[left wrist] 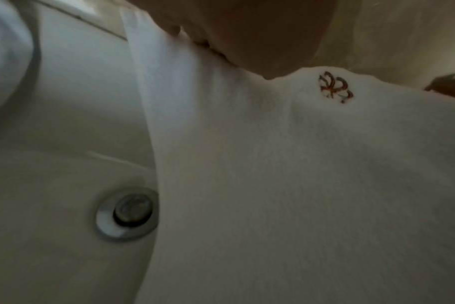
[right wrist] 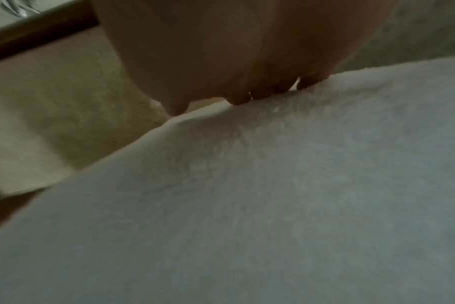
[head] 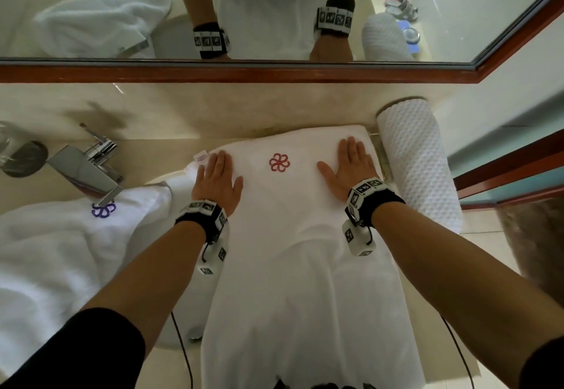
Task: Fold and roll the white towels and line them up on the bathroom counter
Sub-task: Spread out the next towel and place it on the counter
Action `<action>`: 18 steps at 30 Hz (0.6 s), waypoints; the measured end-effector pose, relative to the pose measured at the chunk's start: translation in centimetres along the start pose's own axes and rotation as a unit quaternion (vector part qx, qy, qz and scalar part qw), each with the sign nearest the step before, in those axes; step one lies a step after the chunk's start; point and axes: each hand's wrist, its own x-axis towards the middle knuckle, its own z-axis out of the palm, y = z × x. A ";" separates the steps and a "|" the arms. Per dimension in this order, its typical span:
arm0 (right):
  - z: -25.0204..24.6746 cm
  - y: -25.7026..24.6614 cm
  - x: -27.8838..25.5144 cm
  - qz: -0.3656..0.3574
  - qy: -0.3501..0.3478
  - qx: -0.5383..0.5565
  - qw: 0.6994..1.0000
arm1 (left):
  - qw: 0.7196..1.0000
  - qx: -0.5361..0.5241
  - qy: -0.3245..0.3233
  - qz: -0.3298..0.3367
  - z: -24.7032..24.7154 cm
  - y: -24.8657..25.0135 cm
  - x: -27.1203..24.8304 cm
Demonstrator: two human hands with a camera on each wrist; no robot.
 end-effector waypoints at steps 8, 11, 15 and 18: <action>-0.5 0.4 -0.1 0.022 -0.020 0.017 0.999 | 0.998 0.018 -0.065 0.015 -2.7 -0.3 3.7; -0.9 -0.6 -0.3 0.030 -0.003 0.055 0.998 | 0.999 -0.018 -0.026 0.020 -2.6 0.3 2.3; -1.2 -1.1 -1.8 -0.006 0.054 0.091 0.994 | 0.995 -0.093 0.022 0.011 -2.4 1.0 -0.3; -1.6 -1.1 -3.3 -0.031 0.069 0.119 0.990 | 0.985 -0.157 0.066 0.002 -2.1 1.6 -2.8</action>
